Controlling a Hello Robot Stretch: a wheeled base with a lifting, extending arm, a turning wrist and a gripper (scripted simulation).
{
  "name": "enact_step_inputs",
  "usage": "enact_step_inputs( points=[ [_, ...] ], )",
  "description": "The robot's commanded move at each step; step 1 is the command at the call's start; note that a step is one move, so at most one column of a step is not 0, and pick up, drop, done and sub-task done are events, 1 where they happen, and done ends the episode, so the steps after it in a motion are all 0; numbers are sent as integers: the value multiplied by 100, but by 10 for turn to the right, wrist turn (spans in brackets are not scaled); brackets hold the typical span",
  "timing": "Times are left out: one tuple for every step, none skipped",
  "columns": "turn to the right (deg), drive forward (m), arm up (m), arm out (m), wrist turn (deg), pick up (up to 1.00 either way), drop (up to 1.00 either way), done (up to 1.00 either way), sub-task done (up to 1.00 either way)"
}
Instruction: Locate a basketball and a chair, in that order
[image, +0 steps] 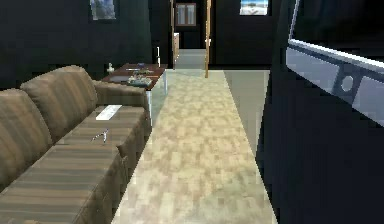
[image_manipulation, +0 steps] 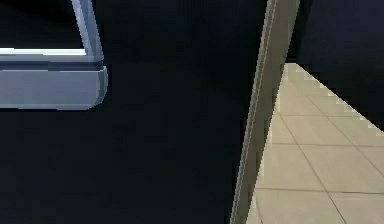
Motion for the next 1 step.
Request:
enact_step_inputs(
  points=[
    [0, 100, 0, 0, 0, 0, 0, 0, 0]
  ],
)
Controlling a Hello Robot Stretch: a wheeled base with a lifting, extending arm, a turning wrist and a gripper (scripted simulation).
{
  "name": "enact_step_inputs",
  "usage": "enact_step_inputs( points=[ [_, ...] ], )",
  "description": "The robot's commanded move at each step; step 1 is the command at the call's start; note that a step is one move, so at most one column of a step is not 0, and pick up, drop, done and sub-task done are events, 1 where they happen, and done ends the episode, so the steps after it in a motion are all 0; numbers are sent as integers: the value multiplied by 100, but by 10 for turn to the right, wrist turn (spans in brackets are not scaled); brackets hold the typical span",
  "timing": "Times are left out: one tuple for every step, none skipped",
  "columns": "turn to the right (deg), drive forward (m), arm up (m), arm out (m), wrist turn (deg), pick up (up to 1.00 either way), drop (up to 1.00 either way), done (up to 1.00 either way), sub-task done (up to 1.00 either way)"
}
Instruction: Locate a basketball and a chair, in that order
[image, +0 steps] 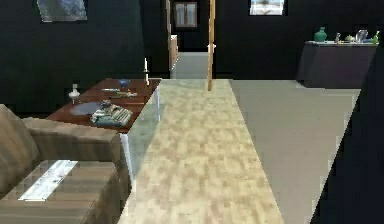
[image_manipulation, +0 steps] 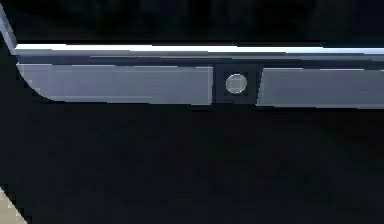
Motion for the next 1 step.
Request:
enact_step_inputs(
  points=[
    [0, 100, 0, 0, 0, 0, 0, 0, 0]
  ],
)
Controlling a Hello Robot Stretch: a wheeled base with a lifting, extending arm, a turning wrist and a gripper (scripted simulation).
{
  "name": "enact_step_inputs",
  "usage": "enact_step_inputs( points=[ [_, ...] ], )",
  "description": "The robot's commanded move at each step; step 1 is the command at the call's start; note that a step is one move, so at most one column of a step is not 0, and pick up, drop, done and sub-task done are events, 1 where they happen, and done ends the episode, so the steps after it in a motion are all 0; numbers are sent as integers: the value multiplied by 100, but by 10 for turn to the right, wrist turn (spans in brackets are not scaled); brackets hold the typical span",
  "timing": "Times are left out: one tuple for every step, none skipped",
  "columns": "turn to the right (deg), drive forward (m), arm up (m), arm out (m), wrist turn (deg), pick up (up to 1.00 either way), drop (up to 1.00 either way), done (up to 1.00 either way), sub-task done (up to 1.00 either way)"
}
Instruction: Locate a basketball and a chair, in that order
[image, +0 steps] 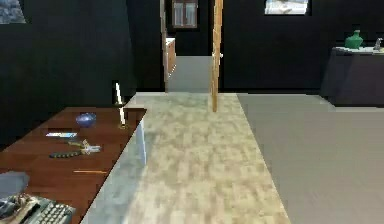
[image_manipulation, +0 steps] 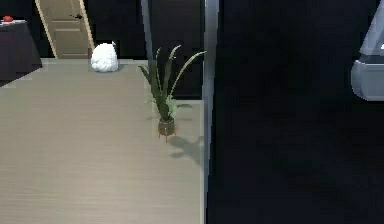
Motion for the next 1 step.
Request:
enact_step_inputs(
  points=[
    [0, 100, 0, 0, 0, 0, 0, 0, 0]
  ],
)
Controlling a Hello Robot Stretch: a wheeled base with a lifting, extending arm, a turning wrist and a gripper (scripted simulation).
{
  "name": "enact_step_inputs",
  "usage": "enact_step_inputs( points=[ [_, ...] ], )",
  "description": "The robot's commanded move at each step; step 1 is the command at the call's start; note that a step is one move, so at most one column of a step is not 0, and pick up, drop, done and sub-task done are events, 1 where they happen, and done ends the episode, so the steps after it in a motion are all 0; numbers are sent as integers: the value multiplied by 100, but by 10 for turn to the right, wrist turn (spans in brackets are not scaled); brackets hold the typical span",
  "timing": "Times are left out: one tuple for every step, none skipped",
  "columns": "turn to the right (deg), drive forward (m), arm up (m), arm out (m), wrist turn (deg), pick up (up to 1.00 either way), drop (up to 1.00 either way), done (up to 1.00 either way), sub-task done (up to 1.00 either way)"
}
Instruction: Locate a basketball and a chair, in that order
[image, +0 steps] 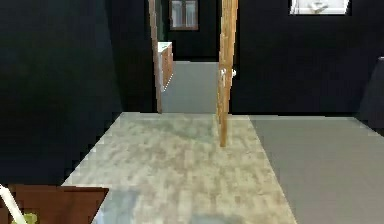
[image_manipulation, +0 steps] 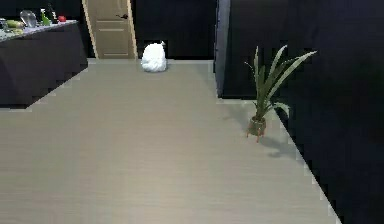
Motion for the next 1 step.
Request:
enact_step_inputs(
  points=[
    [30, 0, 0, 0, 0, 0, 0, 0, 0]
  ],
)
